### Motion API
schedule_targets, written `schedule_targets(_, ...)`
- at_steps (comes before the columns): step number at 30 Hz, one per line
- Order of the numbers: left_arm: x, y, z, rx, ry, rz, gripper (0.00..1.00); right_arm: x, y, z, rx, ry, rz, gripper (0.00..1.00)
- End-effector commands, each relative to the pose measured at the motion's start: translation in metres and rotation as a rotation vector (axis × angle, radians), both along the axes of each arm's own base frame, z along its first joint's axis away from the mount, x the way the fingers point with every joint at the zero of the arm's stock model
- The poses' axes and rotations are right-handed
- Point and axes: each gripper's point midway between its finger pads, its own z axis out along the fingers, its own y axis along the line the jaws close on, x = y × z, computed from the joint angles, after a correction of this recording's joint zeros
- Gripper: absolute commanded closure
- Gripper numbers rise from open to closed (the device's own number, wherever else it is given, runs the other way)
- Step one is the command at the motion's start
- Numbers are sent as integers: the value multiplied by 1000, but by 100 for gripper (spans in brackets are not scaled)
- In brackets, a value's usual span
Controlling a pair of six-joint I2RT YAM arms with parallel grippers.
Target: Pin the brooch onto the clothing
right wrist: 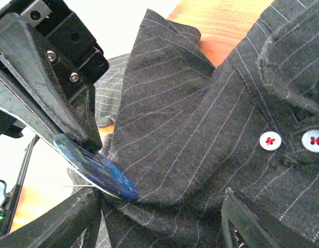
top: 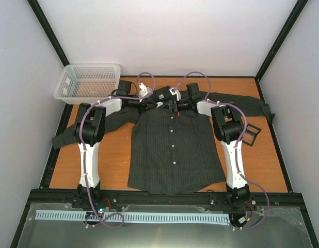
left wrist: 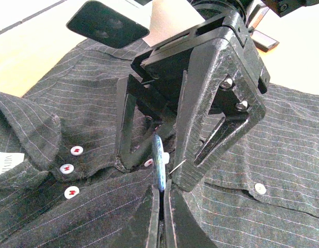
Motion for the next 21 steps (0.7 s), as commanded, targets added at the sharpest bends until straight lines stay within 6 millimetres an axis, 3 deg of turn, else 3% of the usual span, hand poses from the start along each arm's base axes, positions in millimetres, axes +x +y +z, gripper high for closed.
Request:
schedule_targets(1, 1, -3, 8, -42, -9, -46, 100, 9, 1, 4, 22, -16, 9, 39)
schedule_targets(11, -4, -4, 8, -51, 13, -72, 99, 13, 3, -2, 18, 9, 7, 41)
schedule_targets(21, -7, -8, 3, -44, 30, -83, 99, 15, 5, 5, 41, 5, 3, 35)
